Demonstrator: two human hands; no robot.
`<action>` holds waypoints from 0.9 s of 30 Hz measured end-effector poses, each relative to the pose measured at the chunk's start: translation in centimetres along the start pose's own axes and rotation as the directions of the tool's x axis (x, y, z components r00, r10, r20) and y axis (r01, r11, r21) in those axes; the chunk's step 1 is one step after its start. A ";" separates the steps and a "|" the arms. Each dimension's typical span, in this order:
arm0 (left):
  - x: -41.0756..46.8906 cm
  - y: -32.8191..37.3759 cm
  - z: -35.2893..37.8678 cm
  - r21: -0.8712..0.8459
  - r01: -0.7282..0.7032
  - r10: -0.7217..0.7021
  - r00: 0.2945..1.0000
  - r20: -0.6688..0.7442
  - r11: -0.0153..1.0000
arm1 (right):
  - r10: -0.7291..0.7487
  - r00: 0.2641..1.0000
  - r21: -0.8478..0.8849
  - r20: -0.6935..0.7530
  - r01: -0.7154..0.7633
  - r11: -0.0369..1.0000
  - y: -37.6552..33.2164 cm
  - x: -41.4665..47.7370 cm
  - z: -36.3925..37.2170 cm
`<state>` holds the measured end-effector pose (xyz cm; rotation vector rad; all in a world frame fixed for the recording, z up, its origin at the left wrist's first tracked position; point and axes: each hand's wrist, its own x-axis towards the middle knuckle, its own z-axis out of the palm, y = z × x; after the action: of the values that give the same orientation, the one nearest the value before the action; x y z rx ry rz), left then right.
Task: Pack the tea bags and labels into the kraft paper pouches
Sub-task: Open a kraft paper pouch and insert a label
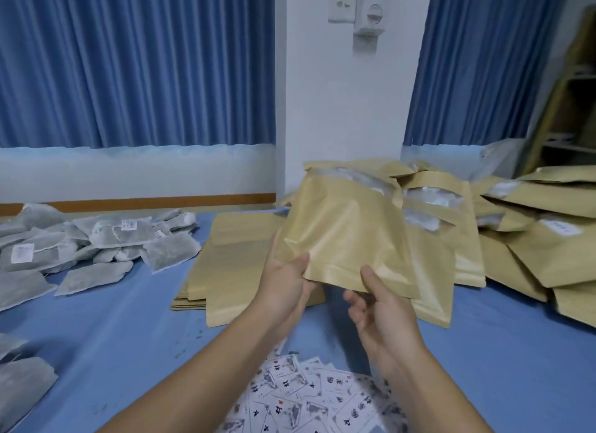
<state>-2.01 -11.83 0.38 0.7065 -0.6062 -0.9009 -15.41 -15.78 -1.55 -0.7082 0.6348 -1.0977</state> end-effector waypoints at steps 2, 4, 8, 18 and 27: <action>2.1 -1.5 2.5 0.011 0.045 -0.046 0.997 0.058 0.999 | -0.014 0.999 0.057 -0.033 0.016 0.998 -2.0 1.4 -1.3; 4.5 -3.1 4.9 0.019 0.092 -0.093 0.992 0.088 0.996 | -0.039 0.998 0.088 -0.057 0.044 0.995 -4.1 3.2 -2.6; 10.2 -5.9 9.3 0.095 0.180 -0.192 0.972 0.135 0.979 | -0.072 0.991 0.144 -0.111 0.088 0.986 -7.9 7.6 -4.5; 16.9 -8.7 10.3 0.891 -0.097 -0.042 0.991 0.129 0.444 | -0.149 0.958 0.119 -0.246 0.182 0.976 -11.3 18.9 -5.1; 12.6 -2.4 -1.9 0.922 -0.083 0.073 0.990 0.119 -0.377 | -0.409 0.851 -0.736 0.328 0.502 0.455 0.1 14.0 1.4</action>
<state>4.39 -23.07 -0.41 2.2956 -1.4802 0.1515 -9.68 -28.57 -2.26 -1.8314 0.8886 -1.2318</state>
